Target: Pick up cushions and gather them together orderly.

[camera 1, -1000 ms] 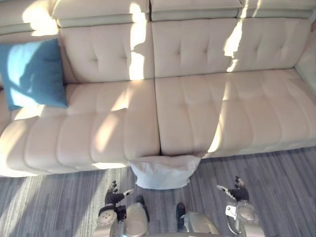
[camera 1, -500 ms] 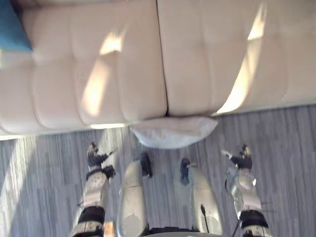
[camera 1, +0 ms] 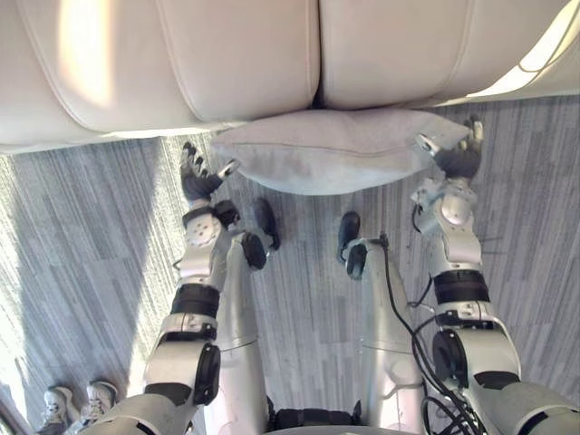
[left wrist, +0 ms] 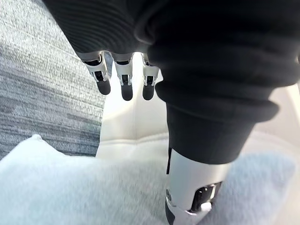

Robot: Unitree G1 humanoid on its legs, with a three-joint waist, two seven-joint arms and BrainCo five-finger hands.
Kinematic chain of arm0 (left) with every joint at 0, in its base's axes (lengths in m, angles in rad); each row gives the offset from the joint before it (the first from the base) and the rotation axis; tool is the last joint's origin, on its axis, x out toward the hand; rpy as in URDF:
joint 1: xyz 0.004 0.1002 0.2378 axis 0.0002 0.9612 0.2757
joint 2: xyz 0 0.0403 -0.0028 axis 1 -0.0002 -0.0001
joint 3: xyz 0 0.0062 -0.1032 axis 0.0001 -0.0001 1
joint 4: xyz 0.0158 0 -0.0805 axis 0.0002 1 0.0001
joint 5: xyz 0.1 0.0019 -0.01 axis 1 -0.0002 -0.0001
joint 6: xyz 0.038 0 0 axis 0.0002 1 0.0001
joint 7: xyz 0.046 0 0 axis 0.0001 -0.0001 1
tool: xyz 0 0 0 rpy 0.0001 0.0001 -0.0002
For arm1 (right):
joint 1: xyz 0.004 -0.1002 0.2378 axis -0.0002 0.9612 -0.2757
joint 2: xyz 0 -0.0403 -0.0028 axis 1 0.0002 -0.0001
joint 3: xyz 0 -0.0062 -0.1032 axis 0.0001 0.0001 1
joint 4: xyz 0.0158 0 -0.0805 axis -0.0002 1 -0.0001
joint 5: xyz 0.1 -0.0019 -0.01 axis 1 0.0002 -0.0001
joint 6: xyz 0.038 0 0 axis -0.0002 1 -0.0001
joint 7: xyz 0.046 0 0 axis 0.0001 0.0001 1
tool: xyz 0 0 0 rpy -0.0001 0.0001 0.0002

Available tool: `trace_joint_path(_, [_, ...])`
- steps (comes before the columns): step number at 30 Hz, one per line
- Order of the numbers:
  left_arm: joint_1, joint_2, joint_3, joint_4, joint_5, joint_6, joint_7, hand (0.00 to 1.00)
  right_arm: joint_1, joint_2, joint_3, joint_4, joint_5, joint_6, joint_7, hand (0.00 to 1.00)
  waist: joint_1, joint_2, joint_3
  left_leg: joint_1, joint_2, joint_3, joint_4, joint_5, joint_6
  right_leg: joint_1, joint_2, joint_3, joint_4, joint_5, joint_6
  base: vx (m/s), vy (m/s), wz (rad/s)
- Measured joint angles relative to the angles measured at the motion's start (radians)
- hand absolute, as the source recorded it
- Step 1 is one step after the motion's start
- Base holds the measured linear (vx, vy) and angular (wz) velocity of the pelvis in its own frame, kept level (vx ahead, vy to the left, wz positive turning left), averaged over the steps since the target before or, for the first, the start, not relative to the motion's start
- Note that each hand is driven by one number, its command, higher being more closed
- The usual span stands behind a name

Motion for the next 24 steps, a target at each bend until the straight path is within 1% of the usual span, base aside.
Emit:
trace_joint_path(2, [-0.034, -0.012, -0.013, 0.002, 0.0, 0.002, 0.019, 1.0, -0.016, 0.031, -0.001, 0.003, 0.0, 0.0, -0.009, 1.0, -0.001, 0.0, 0.0, -0.003, 0.0, 0.0, -0.001, 0.003, 0.0, -0.004, 0.0, 0.0, 0.002, 0.0, 0.0, 0.0, 0.0, 0.0])
trace_joint_path(6, [-0.035, -0.011, -0.013, 0.003, 0.0, 0.005, 0.049, 1.0, -0.024, 0.05, 0.0, 0.023, 0.002, 0.0, -0.025, 1.0, -0.023, 0.0, 0.0, -0.002, -0.002, 0.001, -0.01, 0.017, 0.0, -0.005, -0.002, -0.002, 0.001, 0.001, -0.001, 0.0, -0.003, 0.04])
trace_joint_path(9, [-0.036, -0.013, -0.014, 0.0, 0.0, 0.005, 0.062, 1.0, -0.021, 0.052, 0.001, 0.022, 0.002, -0.004, -0.025, 1.0, -0.024, 0.0, 0.0, 0.009, -0.002, 0.002, -0.018, 0.028, -0.007, 0.001, -0.001, -0.002, 0.0, 0.005, -0.008, 0.0, -0.009, 0.01])
trace_joint_path(12, [-0.02, -0.014, -0.037, -0.022, 0.0, 0.005, 0.08, 1.0, 0.02, 0.055, 0.033, 0.01, 0.001, -0.016, -0.025, 1.0, -0.023, 0.0, -0.001, 0.061, -0.002, 0.002, -0.048, 0.037, -0.014, 0.046, 0.001, -0.007, -0.018, 0.009, -0.016, -0.02, -0.04, 0.05])
trace_joint_path(15, [0.044, -0.015, -0.056, -0.105, 0.0, 0.003, 0.082, 1.0, 0.13, 0.069, 0.078, -0.09, -0.006, -0.023, -0.025, 1.0, -0.024, 0.0, -0.002, 0.16, -0.002, 0.0, -0.104, 0.049, -0.031, 0.147, 0.004, -0.022, -0.072, 0.02, -0.032, -0.02, -0.052, 0.05])
trace_joint_path(17, [0.112, -0.016, -0.091, -0.196, 0.0, -0.008, 0.082, 1.0, 0.22, 0.085, 0.093, -0.184, -0.011, -0.029, -0.024, 1.0, -0.024, -0.001, -0.005, 0.262, -0.006, 0.001, -0.16, 0.059, -0.047, 0.252, 0.008, -0.033, -0.128, 0.03, -0.037, -0.01, -0.062, 0.07])
trace_joint_path(19, [0.166, -0.017, -0.12, -0.258, 0.0, -0.012, 0.082, 1.0, 0.28, 0.091, 0.109, -0.245, -0.019, -0.029, -0.024, 1.0, -0.025, -0.001, -0.005, 0.339, -0.009, 0.002, -0.193, 0.059, -0.049, 0.332, 0.007, -0.043, -0.166, 0.033, -0.041, 0.02, -0.058, 0.08])
trace_joint_path(20, [0.217, -0.024, -0.145, -0.296, 0.0, -0.026, 0.081, 1.0, 0.343, 0.094, 0.121, -0.295, -0.04, -0.031, -0.024, 1.0, -0.024, -0.001, -0.026, 0.389, -0.014, 0.001, -0.22, 0.059, -0.05, 0.387, 0.005, -0.049, -0.196, 0.033, -0.041, 0.09, -0.052, 0.17])
trace_joint_path(21, [0.292, -0.037, -0.174, -0.347, 0.002, -0.035, 0.079, 1.0, 0.429, 0.094, 0.136, -0.363, -0.05, -0.032, -0.023, 1.0, -0.024, 0.0, -0.068, 0.444, -0.021, 0.002, -0.251, 0.061, -0.052, 0.448, 0.002, -0.057, -0.232, 0.033, -0.041, 0.11, -0.028, 0.16])
trace_joint_path(24, [0.414, -0.04, -0.218, -0.412, 0.018, -0.047, 0.076, 1.0, 0.55, 0.094, 0.164, -0.478, -0.078, -0.038, -0.017, 1.0, -0.023, 0.0, -0.103, 0.562, -0.036, 0.005, -0.299, 0.061, -0.052, 0.576, -0.004, -0.065, -0.295, 0.033, -0.037, 0.13, 0.015, 0.14])
